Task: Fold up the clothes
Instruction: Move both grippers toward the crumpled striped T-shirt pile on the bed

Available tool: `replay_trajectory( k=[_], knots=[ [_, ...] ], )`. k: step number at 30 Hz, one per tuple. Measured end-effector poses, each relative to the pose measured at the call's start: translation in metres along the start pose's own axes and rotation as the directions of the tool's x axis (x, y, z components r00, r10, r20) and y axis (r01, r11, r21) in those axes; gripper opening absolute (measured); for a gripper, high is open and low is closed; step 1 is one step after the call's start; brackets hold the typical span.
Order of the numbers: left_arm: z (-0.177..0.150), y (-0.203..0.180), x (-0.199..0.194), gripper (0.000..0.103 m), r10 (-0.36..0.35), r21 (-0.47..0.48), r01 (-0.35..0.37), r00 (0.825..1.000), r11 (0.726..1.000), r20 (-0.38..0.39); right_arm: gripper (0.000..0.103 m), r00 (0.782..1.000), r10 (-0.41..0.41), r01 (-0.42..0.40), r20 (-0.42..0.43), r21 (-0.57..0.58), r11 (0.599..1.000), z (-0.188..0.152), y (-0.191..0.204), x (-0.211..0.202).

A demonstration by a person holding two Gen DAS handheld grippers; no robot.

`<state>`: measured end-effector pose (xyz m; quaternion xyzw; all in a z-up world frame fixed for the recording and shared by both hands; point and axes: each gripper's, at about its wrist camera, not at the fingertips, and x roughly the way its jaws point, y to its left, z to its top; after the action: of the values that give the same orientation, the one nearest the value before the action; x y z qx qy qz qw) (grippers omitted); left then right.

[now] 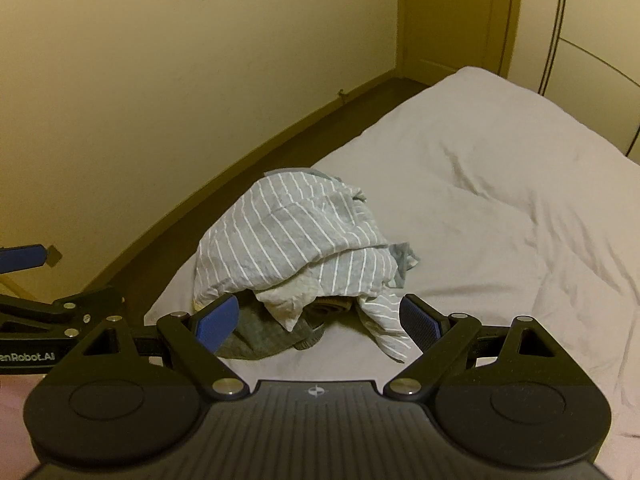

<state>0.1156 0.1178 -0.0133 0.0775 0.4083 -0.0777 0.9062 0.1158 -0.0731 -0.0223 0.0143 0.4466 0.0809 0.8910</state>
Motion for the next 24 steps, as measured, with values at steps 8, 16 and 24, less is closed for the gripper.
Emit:
replay_trajectory(
  k=[8,16,24],
  knots=[
    [0.004,0.001,0.0,0.102,0.003,-0.029,-0.003,1.0,1.0,-0.011,0.089,1.0,0.007,-0.008,-0.016,-0.032,0.999,0.006,-0.006,0.003],
    [0.0,0.002,-0.003,0.102,0.019,-0.034,-0.02,1.0,0.999,-0.019,0.089,0.999,0.027,-0.028,-0.034,-0.035,0.999,0.008,-0.005,0.01],
    [0.0,0.004,-0.004,0.102,0.025,-0.034,-0.026,0.999,0.999,-0.022,0.089,0.998,0.045,-0.046,-0.047,-0.021,0.999,0.01,-0.006,0.015]
  ],
)
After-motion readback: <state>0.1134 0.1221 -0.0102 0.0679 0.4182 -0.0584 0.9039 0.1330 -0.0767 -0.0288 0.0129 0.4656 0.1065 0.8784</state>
